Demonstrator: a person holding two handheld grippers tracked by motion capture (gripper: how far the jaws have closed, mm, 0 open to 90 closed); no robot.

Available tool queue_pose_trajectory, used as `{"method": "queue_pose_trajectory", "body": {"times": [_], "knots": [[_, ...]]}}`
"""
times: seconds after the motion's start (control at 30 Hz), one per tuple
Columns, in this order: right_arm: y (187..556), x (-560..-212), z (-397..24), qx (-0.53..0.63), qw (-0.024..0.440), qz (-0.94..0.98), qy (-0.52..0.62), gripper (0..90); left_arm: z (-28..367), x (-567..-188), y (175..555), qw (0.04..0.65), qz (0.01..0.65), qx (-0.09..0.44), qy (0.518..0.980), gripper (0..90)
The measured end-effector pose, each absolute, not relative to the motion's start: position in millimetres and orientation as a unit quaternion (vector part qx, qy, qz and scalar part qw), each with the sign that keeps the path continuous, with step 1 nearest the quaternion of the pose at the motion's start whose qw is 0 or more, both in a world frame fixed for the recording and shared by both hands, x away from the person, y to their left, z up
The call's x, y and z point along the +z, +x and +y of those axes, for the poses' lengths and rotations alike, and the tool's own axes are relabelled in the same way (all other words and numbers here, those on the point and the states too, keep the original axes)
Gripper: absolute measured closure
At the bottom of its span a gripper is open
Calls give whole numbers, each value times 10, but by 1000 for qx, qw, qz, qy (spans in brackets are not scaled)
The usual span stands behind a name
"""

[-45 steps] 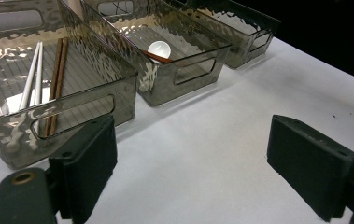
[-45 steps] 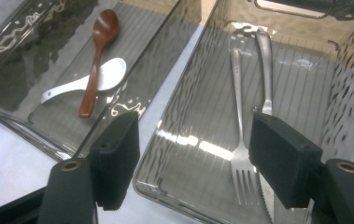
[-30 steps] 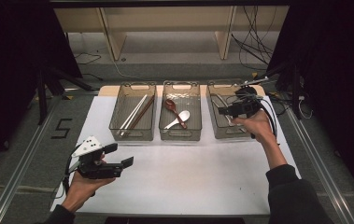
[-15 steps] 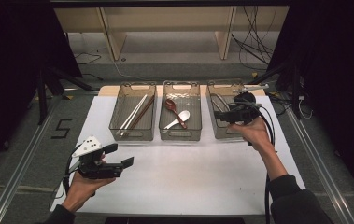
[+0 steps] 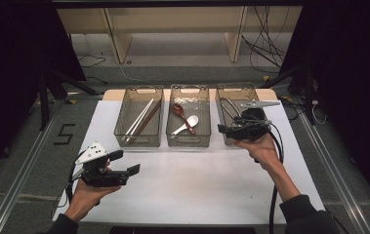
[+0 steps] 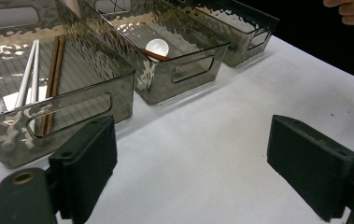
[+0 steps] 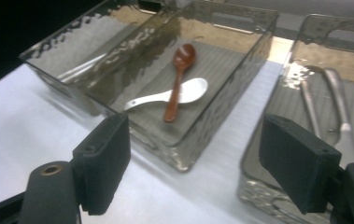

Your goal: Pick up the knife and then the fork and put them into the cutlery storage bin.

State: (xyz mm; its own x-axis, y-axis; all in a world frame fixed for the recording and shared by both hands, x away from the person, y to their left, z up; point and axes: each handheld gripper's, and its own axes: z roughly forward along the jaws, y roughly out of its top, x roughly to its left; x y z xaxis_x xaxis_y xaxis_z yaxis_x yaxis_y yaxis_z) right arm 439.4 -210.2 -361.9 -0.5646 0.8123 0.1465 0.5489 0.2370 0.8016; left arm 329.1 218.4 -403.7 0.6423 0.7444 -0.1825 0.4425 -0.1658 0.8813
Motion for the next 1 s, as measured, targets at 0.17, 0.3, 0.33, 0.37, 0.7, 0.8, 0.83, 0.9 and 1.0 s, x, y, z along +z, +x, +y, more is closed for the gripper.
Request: {"method": "queue_pose_trajectory", "body": {"times": [0.17,0.3,0.33,0.37,0.7,0.8,0.83,0.9,1.0], "knots": [[4301,-3656,-2076,445,146,769,436,259,2186,-4039,3291,510,398,147,748,154],[4233,-3677,-2078,457,146,764,431,259,2177,-4045,3297,510,398,145,749,154],[4220,-3685,-2079,459,147,764,429,258,2178,-4048,3299,508,397,144,751,155],[4205,-3692,-2083,460,146,764,428,257,2178,-4052,3301,507,397,144,752,155],[4066,-3728,-2069,476,144,759,420,246,2171,-4059,3296,506,397,143,753,155],[4012,-3767,-2073,479,142,759,417,244,2167,-4053,3294,505,395,144,754,154],[3990,-3777,-2077,481,141,759,415,244,2162,-4049,3294,505,395,145,753,155],[3943,-3792,-2093,484,143,758,412,243,2158,-4050,3293,504,392,145,756,154],[3857,-3804,-2126,492,145,754,411,241,2157,-4057,3293,504,392,143,756,154]]}}
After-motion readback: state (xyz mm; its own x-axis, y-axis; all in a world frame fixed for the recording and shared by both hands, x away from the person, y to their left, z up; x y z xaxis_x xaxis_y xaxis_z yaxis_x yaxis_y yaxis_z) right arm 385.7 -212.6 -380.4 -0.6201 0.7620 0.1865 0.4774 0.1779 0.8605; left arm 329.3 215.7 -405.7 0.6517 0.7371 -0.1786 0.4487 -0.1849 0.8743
